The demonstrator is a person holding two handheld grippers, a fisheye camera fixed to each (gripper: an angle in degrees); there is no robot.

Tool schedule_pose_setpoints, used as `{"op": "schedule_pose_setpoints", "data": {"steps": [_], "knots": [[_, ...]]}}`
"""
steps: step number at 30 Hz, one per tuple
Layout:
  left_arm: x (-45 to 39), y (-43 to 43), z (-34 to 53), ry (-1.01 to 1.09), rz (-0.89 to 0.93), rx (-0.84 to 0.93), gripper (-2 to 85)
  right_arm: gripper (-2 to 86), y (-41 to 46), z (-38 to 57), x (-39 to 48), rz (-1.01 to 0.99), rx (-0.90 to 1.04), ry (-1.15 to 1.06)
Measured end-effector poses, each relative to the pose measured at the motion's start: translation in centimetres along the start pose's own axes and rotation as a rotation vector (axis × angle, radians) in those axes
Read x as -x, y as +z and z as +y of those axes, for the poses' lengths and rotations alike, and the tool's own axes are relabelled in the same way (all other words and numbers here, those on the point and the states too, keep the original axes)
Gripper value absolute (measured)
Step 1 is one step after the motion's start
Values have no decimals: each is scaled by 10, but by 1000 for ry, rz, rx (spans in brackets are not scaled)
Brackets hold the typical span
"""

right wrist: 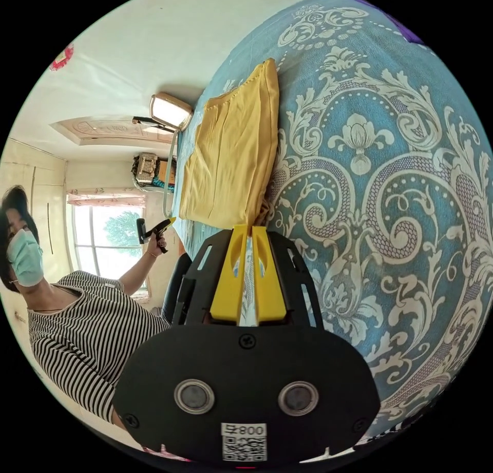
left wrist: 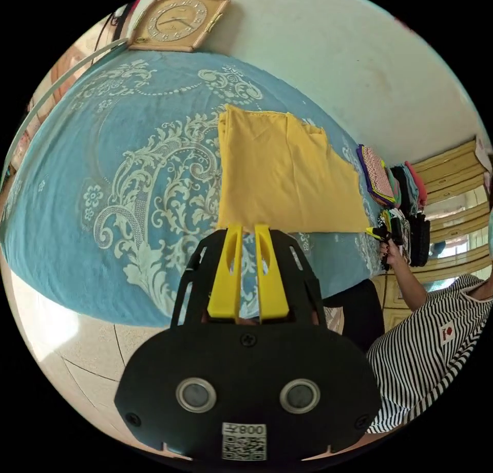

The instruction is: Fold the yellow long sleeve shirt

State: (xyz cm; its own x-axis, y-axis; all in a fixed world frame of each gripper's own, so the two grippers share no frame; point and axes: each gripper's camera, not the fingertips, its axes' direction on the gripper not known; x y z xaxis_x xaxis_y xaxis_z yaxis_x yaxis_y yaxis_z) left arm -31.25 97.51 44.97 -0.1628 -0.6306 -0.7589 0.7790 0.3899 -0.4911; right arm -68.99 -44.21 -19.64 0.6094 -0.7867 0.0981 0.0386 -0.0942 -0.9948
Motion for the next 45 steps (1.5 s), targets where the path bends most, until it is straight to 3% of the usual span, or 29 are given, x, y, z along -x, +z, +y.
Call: {"op": "schedule_pose_setpoints", "data": {"steps": [10,15,22,25,30,35,45], "knots": [[-320,155,-47,582,282,144,79,10,-3,15,-13,-71,-100,34],[-454,203,-43,842,190,145,105,26,0,11,-9,-86,-74,36],[-591,263,-18,1090,-180,82,115,32,-14,-4,18,-183,-102,-12],[-611,271,-15,1052,-298,21,45,28,-16,-14,29,-225,-114,-37],[-603,250,-43,826,-133,-15,19,34,-27,-28,37,-150,-180,-49],[-588,238,-66,643,33,-44,14,88,-36,-59,-5,-213,-294,122],[-599,243,-61,634,70,-51,12,98,-26,-138,-10,-256,-299,231]]}}
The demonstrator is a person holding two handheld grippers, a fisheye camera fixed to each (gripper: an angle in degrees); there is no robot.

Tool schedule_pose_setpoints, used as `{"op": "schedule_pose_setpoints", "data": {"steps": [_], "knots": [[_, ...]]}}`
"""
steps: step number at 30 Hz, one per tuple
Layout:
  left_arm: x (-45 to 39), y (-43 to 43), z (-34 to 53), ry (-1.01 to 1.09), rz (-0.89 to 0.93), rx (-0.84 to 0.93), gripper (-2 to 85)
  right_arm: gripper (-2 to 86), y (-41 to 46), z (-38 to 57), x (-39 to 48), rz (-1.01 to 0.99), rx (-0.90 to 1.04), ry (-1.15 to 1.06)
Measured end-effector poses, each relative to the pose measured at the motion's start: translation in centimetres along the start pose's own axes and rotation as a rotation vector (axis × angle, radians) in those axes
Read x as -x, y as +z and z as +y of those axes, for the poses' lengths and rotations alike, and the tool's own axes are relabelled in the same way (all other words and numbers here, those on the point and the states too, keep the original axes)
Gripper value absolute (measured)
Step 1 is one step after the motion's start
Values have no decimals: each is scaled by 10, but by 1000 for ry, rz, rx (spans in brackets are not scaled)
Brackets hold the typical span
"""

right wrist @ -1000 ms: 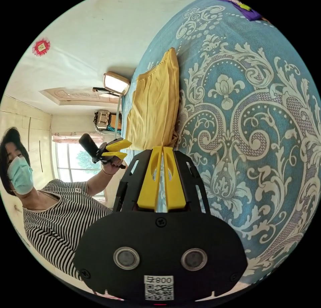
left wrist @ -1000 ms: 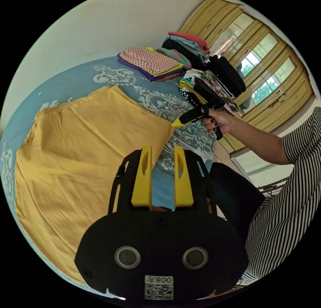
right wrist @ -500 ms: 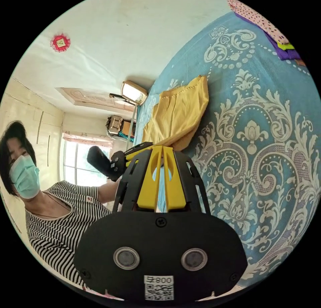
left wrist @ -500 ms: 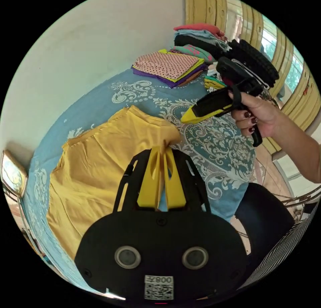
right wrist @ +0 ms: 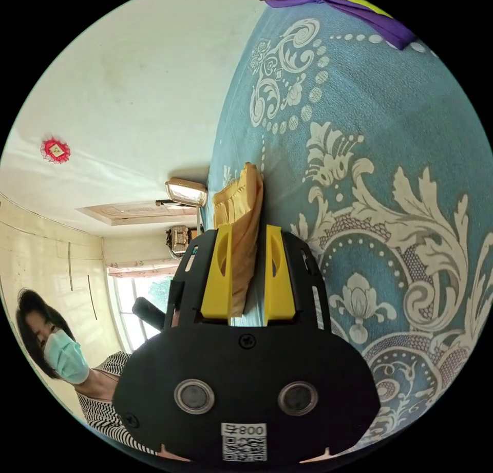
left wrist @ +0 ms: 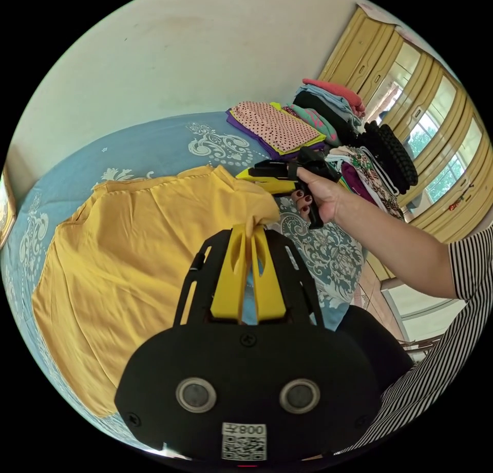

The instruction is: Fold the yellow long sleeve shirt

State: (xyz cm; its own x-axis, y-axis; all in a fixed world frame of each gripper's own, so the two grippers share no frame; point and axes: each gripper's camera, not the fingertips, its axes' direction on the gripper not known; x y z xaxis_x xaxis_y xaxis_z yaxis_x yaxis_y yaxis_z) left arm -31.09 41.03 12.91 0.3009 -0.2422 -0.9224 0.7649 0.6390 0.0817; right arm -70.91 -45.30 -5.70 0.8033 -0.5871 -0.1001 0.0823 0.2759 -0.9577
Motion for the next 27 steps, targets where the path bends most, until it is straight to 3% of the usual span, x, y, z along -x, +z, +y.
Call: {"op": "schedule_pose_setpoints", "data": {"steps": [15,22,27], "knots": [[2,-4,18,62,19,13,11,79,28,-70,81,211,37,-43],[26,-26,41,63,39,12,10,23,39,-93,122,311,75,-63],[50,-57,63,65,60,-12,10,15,21,-89,161,290,34,-104]]}}
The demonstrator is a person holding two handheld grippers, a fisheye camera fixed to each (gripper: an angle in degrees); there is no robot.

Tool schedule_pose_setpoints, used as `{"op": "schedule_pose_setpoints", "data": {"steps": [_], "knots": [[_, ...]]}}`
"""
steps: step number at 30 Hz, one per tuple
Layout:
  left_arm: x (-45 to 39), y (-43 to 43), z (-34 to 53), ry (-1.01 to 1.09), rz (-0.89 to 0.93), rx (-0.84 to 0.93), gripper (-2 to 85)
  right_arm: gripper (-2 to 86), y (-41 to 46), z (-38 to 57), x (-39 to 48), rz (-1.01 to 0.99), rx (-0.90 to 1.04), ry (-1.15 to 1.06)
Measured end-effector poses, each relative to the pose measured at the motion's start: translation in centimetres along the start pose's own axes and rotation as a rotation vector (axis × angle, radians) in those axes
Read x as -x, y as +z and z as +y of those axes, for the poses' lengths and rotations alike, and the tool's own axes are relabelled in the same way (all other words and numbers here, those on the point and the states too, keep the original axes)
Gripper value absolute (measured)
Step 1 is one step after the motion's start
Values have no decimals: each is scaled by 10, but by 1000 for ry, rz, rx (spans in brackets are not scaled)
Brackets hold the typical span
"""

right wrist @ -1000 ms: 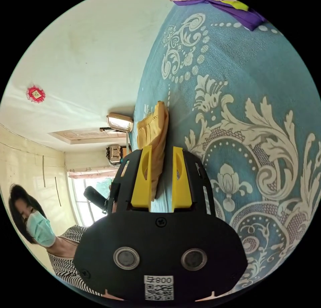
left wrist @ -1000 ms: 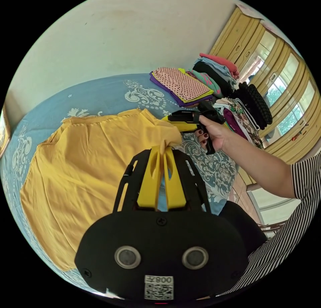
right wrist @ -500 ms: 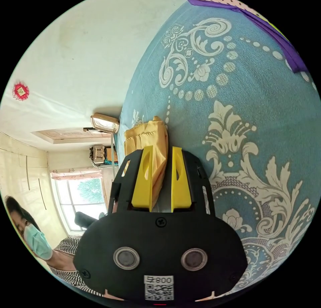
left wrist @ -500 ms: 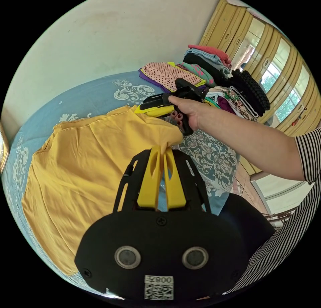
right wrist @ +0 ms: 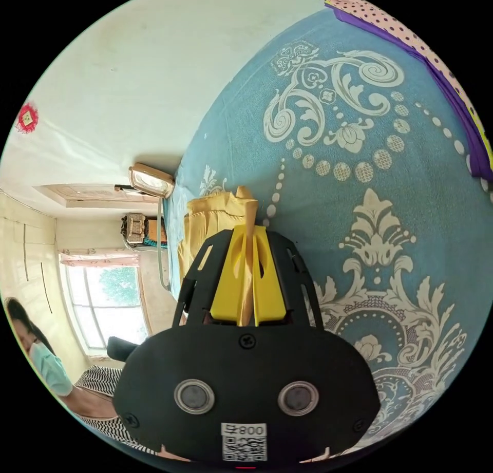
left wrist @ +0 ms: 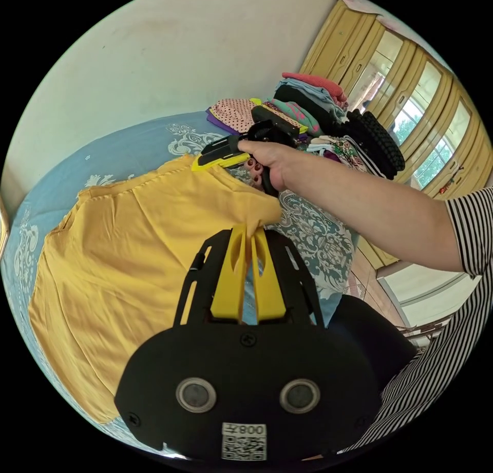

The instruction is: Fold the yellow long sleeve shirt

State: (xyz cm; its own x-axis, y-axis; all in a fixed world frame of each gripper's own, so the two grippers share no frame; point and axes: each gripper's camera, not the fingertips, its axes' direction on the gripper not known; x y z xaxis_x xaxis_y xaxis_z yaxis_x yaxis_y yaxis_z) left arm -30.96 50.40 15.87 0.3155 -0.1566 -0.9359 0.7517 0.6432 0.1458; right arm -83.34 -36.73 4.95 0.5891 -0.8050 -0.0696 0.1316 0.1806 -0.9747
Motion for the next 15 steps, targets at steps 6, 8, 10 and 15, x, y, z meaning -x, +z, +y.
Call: {"op": "schedule_pose_setpoints", "data": {"steps": [6,8,10,15], "knots": [[56,-81,52,-111,51,-125,10,13,-33,4,71,-72,-44,-100],[89,-123,83,-182,75,-200,10,13,-41,5,106,-137,-72,-140],[116,-156,112,-241,87,-260,11,13,-41,4,135,-176,-79,-176],[194,-236,204,-424,95,-396,11,13,-20,0,217,-242,-61,-259]]}}
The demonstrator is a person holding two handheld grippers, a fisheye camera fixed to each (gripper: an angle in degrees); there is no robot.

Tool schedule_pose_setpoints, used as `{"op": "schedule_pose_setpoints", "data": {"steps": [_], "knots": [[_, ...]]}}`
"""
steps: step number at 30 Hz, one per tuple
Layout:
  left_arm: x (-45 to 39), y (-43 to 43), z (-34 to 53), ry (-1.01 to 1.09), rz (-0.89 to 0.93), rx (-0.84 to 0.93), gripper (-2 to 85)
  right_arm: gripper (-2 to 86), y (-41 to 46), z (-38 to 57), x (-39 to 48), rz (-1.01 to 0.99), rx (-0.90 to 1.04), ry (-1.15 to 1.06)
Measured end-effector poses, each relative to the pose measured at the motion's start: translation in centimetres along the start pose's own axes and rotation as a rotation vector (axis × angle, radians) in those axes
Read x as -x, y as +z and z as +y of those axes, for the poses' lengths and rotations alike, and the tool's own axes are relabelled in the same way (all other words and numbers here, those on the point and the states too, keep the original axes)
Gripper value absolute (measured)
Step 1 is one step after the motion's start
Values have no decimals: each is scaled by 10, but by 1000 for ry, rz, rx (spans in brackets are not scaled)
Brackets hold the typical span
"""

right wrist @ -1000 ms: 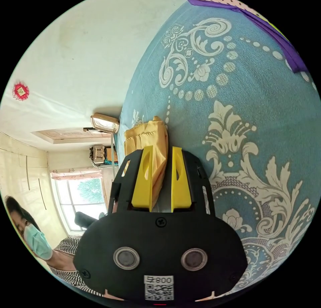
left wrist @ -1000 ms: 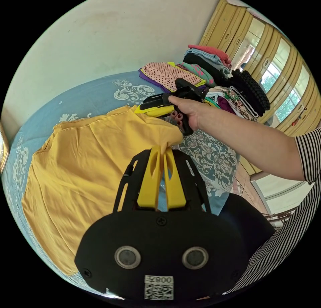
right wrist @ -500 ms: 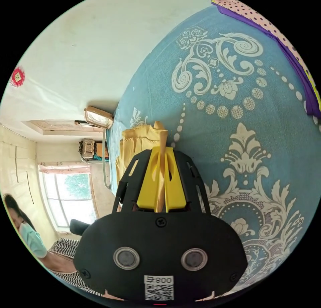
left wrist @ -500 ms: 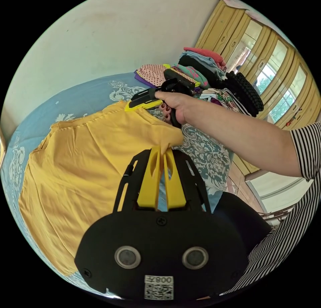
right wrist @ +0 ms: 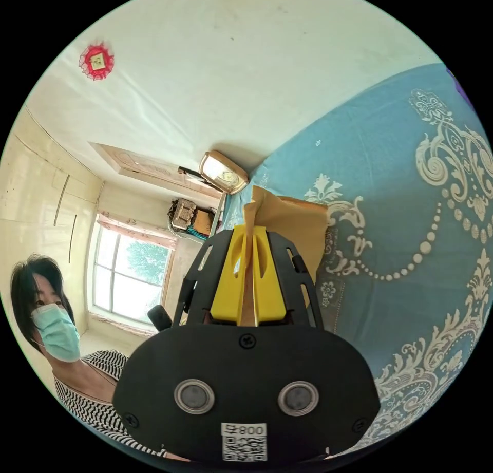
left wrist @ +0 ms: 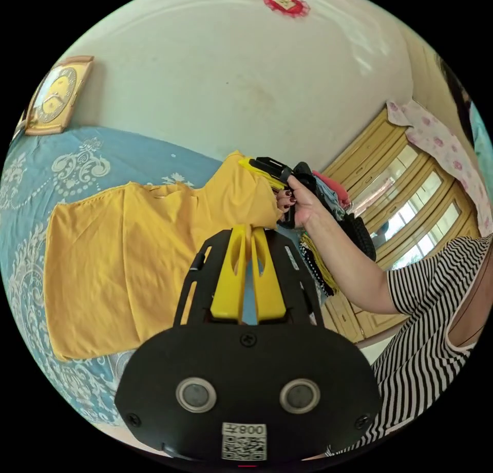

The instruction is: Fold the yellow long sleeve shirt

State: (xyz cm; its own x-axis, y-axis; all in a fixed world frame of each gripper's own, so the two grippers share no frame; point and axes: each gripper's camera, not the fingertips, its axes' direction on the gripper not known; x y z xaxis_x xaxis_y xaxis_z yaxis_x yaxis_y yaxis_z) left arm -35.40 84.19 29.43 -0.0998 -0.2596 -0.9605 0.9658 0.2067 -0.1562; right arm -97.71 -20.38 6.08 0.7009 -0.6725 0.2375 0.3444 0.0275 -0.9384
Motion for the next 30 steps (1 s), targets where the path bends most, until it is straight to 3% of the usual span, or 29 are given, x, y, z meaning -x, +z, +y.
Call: {"op": "schedule_pose_setpoints", "data": {"steps": [5,14,30], "knots": [[105,-95,41,-203,-5,-92,9,13,74,-28,61,-30,78,-38],[250,-195,124,-523,48,-219,6,12,205,-54,136,91,278,-86],[370,-300,199,-723,61,-269,8,13,309,-68,189,218,441,-43]]}}
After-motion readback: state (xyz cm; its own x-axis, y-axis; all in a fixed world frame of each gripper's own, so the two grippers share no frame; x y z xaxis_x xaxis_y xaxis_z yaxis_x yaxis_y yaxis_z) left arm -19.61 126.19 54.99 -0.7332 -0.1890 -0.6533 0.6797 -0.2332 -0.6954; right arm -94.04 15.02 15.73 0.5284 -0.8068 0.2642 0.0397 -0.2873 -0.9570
